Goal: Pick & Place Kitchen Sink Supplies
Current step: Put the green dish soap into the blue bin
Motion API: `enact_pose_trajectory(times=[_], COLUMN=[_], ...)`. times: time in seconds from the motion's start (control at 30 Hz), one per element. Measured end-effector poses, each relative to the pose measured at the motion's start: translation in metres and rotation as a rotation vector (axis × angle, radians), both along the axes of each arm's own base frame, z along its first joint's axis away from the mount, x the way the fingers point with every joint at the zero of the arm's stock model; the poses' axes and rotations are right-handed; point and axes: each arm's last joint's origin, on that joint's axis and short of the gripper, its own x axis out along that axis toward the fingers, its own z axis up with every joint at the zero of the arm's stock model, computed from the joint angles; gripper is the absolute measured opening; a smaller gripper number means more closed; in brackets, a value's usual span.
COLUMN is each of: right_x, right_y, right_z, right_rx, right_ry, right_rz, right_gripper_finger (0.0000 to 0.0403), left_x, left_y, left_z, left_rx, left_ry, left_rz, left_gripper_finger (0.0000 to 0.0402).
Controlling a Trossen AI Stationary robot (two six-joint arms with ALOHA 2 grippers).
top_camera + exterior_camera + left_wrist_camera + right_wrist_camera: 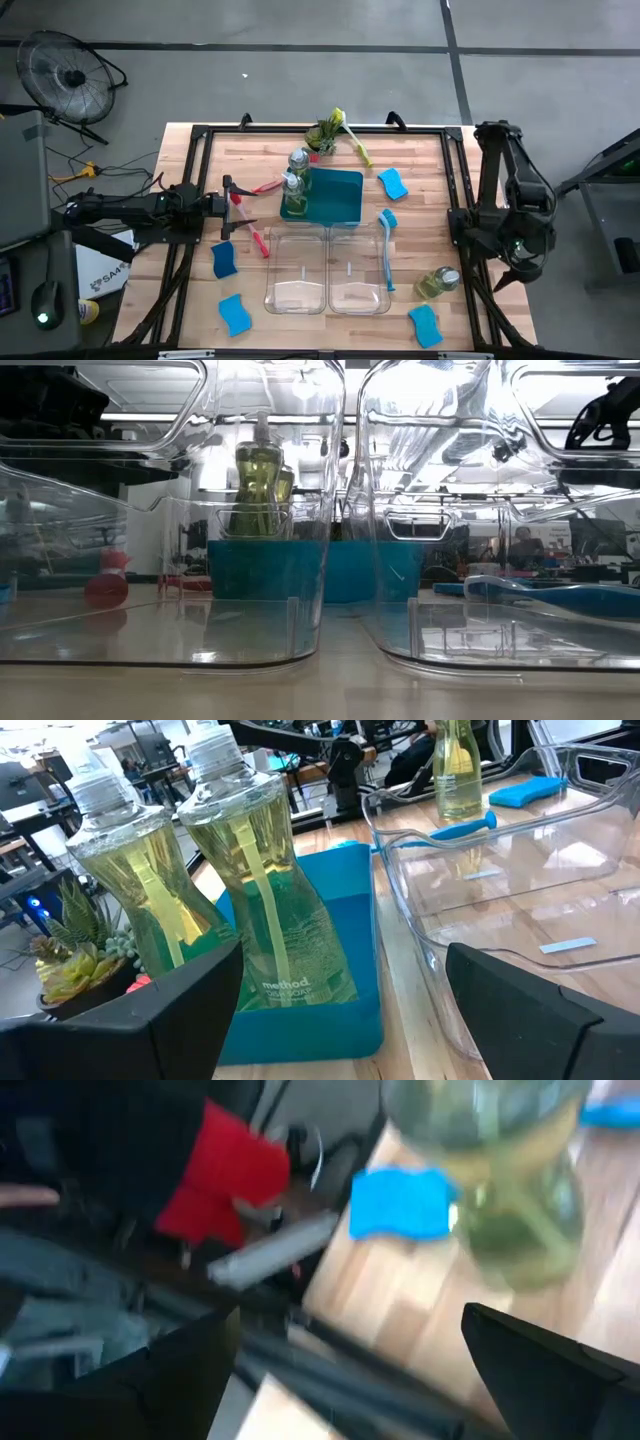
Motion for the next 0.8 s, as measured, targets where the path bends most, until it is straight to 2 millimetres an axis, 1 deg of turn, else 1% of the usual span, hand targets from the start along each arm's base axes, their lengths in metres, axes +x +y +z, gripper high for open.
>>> enact_pose_trajectory(times=[0.13, 0.3, 0.57, 0.8], right_x=[0.005, 0.009, 0.012, 0.018], right_y=[0.004, 0.008, 0.022, 0.032], right_z=[-0.001, -0.003, -0.008, -0.014], right_rx=[0.019, -0.013, -0.086, -0.159], right_ry=[-0.103, -0.145, -0.19, -0.238], right_rz=[-0.098, -0.172, -0.19, -0.261], right_gripper_finger=[0.0375, 0.0375, 0.0375, 0.0375], left_x=[0.0, 0.0, 0.0, 0.0], left_y=[0.0, 0.0, 0.0, 0.0], left_z=[0.0, 0.0, 0.0, 0.0], left_rx=[0.0, 0.0, 0.0, 0.0], left_ry=[0.0, 0.0, 0.0, 0.0], left_rz=[0.0, 0.0, 0.0, 0.0], left_gripper_finger=[0.0344, 0.0344, 0.0344, 0.0344])
